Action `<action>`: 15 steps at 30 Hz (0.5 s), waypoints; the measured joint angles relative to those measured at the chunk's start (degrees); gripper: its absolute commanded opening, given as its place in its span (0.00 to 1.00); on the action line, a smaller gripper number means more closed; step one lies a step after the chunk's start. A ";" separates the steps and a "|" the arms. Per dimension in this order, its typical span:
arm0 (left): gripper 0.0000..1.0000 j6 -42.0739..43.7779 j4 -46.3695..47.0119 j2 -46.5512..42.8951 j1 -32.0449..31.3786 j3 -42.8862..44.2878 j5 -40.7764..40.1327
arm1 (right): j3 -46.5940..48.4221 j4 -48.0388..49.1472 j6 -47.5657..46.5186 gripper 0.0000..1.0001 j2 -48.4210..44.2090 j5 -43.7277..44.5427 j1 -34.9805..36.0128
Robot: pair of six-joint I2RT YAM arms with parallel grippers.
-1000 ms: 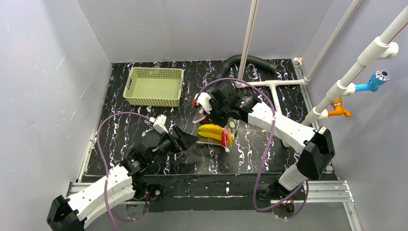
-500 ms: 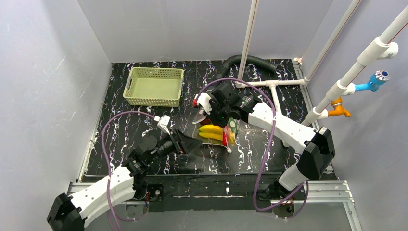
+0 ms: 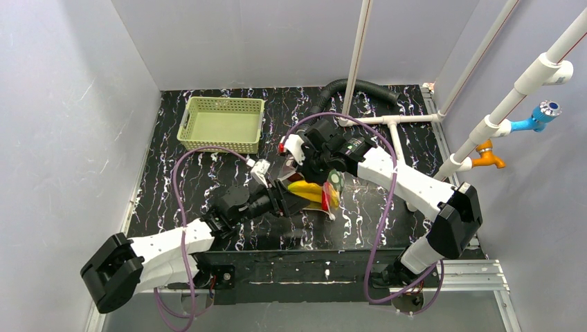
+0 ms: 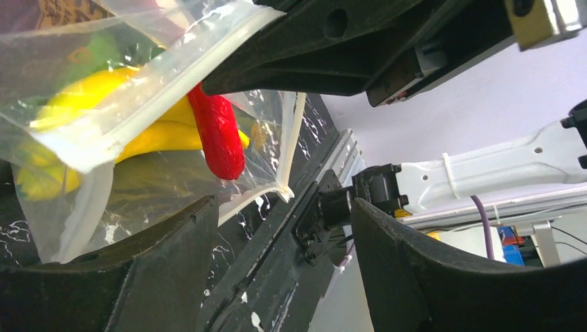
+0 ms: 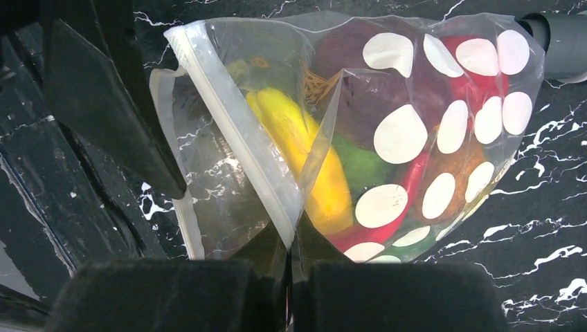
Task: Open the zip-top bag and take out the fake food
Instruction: Open the zipper of the food storage bag at the center of the board, then pick up the fake vegetable from the zipper food storage bag.
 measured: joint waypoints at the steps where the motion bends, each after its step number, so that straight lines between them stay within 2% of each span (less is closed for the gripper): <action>1: 0.66 0.31 0.28 0.79 -0.68 0.33 -0.83 | 0.00 -0.02 0.13 0.01 0.00 -0.24 -0.17; 8: 0.60 0.24 3.67 8.28 -2.69 1.62 -6.78 | 0.02 -0.24 0.72 0.01 0.00 -2.03 -1.03; 15: 0.58 -2.08 9.09 19.08 -4.37 4.00 -8.96 | 1.36 -1.18 2.12 0.01 0.00 -3.74 -1.77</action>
